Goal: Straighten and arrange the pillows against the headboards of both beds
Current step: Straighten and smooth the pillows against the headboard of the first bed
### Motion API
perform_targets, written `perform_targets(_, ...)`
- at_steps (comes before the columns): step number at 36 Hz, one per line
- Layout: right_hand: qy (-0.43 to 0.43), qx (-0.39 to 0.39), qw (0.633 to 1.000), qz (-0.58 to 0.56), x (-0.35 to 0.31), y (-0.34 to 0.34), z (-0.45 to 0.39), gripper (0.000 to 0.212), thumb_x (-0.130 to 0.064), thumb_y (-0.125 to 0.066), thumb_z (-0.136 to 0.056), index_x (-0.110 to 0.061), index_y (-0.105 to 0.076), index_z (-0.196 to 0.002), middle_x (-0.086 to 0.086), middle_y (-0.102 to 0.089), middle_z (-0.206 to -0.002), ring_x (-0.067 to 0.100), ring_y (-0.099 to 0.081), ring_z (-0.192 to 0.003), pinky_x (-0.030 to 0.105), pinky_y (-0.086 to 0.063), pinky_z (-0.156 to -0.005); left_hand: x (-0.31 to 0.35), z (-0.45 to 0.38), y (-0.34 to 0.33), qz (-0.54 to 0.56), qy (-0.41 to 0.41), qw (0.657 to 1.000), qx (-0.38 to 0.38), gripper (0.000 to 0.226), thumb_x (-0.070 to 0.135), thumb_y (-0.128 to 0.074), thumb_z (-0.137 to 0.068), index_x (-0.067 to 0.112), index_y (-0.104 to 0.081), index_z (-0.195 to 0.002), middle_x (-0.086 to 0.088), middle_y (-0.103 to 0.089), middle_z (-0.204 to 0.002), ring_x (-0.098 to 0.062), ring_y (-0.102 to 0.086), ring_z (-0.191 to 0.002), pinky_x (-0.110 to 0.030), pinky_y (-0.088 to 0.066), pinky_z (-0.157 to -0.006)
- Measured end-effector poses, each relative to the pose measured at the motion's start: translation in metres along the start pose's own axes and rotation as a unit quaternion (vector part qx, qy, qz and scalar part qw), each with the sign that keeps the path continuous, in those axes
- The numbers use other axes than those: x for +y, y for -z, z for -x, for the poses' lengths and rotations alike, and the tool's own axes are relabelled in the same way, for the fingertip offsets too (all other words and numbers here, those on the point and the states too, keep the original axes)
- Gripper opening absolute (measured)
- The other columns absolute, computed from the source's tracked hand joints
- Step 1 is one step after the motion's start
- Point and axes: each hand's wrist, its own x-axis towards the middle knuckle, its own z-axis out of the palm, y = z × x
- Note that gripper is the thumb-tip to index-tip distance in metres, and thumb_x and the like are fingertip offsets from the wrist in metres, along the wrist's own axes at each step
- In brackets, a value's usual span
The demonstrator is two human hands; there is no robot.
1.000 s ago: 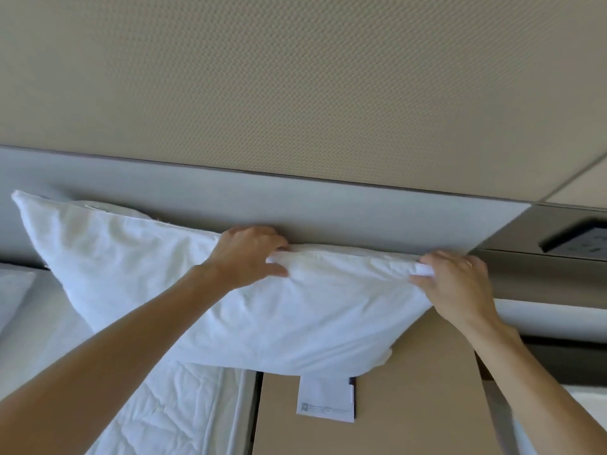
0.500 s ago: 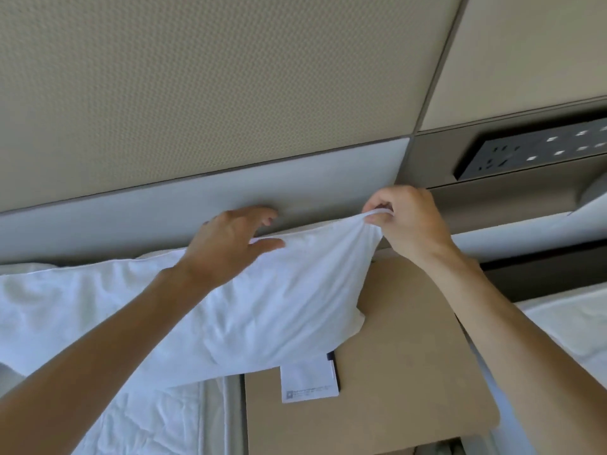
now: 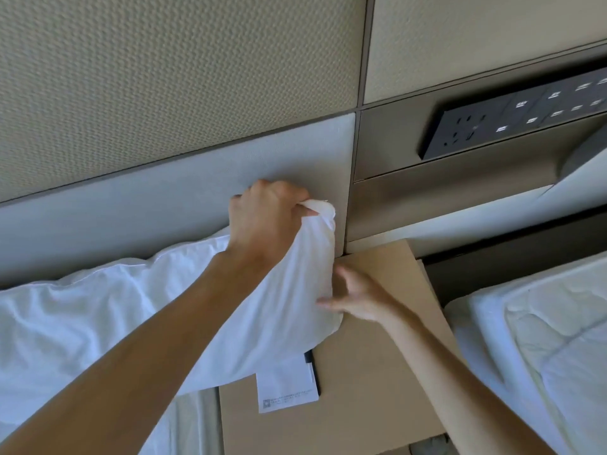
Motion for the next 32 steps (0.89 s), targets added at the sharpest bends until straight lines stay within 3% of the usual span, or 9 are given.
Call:
perform_targets(6,-0.03,0.03,0.995,0.091,0.065,-0.069,-0.05,0.08,-0.045,-0.085,-0.054,-0.031,-0.051,-0.126,-0.013,-0.062,-0.118,0.014,-0.06,-0.111,0.035,-0.052,-0.095,-0.011,0.008,0.004,0.06,-0.002,0.995,0.086,0.015,0.023,-0.063,-0.084,0.031,-0.076,-0.085,0.001,-0.071,-0.071,-0.029,-0.059,-0.074,-0.033,-0.042,-0.066)
perform_targets(10,-0.06,0.082,0.983,0.154,0.098,-0.082,-0.06,0.051,-0.031,-0.082,-0.063,-0.023,-0.062,-0.11,-0.008,-0.068,-0.105,0.017,-0.064,-0.096,0.03,-0.055,-0.083,-0.015,0.007,0.005,0.087,0.003,0.99,0.113,0.017,0.025,-0.06,-0.081,0.032,-0.076,-0.084,0.002,-0.072,-0.069,-0.03,-0.061,-0.073,-0.037,-0.05,-0.066)
perform_targets(13,-0.062,0.086,0.974,0.201,0.111,-0.08,-0.056,0.014,-0.029,-0.075,-0.079,-0.019,-0.066,-0.083,-0.006,-0.074,-0.088,0.017,-0.069,-0.082,0.028,-0.054,-0.073,-0.021,0.003,0.007,0.09,-0.001,0.989,0.116,0.021,0.028,-0.055,-0.081,0.031,-0.076,-0.085,0.002,-0.072,-0.071,-0.031,-0.061,-0.074,-0.043,-0.053,-0.066)
perform_targets(15,-0.069,0.093,0.967,0.225,0.116,-0.075,-0.052,0.022,-0.031,-0.072,-0.082,-0.02,-0.059,-0.068,-0.005,-0.073,-0.079,0.017,-0.064,-0.07,0.024,-0.046,-0.067,-0.025,0.002,0.005,0.07,-0.011,0.989,0.132,0.018,0.028,-0.058,-0.082,0.031,-0.076,-0.085,0.001,-0.071,-0.069,-0.032,-0.061,-0.071,-0.043,-0.053,-0.063)
perform_targets(18,-0.102,0.099,0.956,0.258,0.12,-0.072,-0.045,0.043,-0.041,-0.069,-0.084,-0.025,-0.04,-0.057,-0.011,-0.051,-0.061,0.016,-0.05,-0.067,0.029,-0.038,-0.08,-0.028,0.0,0.002,0.039,-0.016,0.988,0.148,0.015,0.026,-0.062,-0.081,0.032,-0.075,-0.084,-0.001,-0.07,-0.066,-0.033,-0.061,-0.066,-0.039,-0.051,-0.059)
perform_targets(21,-0.127,0.096,0.947,0.28,0.119,-0.074,-0.041,0.046,-0.041,-0.066,-0.085,-0.031,-0.033,-0.055,-0.018,-0.037,-0.058,0.01,-0.046,-0.072,0.03,-0.032,-0.087,-0.029,-0.002,-0.001,0.013,-0.021,0.989,0.148,0.02,0.026,-0.057,-0.079,0.032,-0.075,-0.084,-0.002,-0.071,-0.066,-0.033,-0.063,-0.064,-0.032,-0.043,-0.057)
perform_targets(25,-0.182,0.074,0.95,0.244,0.11,-0.071,-0.044,0.034,-0.044,-0.065,-0.077,-0.029,-0.043,-0.057,-0.016,-0.046,-0.058,0.01,-0.051,-0.071,0.032,-0.033,-0.09,-0.031,-0.005,-0.002,-0.011,-0.019,0.989,0.145,0.017,0.03,-0.059,-0.078,0.03,-0.075,-0.08,-0.002,-0.067,-0.059,-0.031,-0.06,-0.057,-0.027,-0.03,-0.055)
perform_targets(28,-0.216,0.038,0.949,0.228,0.103,-0.061,-0.042,0.033,-0.052,-0.065,-0.076,-0.027,-0.045,-0.068,-0.014,-0.054,-0.068,0.012,-0.054,-0.074,0.036,-0.041,-0.088,-0.037,-0.005,0.004,0.028,-0.071,0.988,0.137,0.017,0.033,-0.06,-0.082,0.028,-0.075,-0.076,0.004,-0.07,-0.062,-0.023,-0.063,-0.057,-0.028,-0.041,-0.051)
perform_targets(32,-0.237,-0.023,0.94,0.242,0.081,-0.044,-0.022,0.031,-0.047,-0.065,-0.081,-0.02,-0.057,-0.093,-0.006,-0.065,-0.093,0.014,-0.063,-0.085,0.031,-0.049,-0.075,-0.06,0.016,0.023,0.226,-0.058,0.968,0.097,0.012,0.025,-0.064,-0.091,0.022,-0.073,-0.085,0.011,-0.073,-0.079,-0.009,-0.066,-0.074,-0.032,-0.054,-0.067)
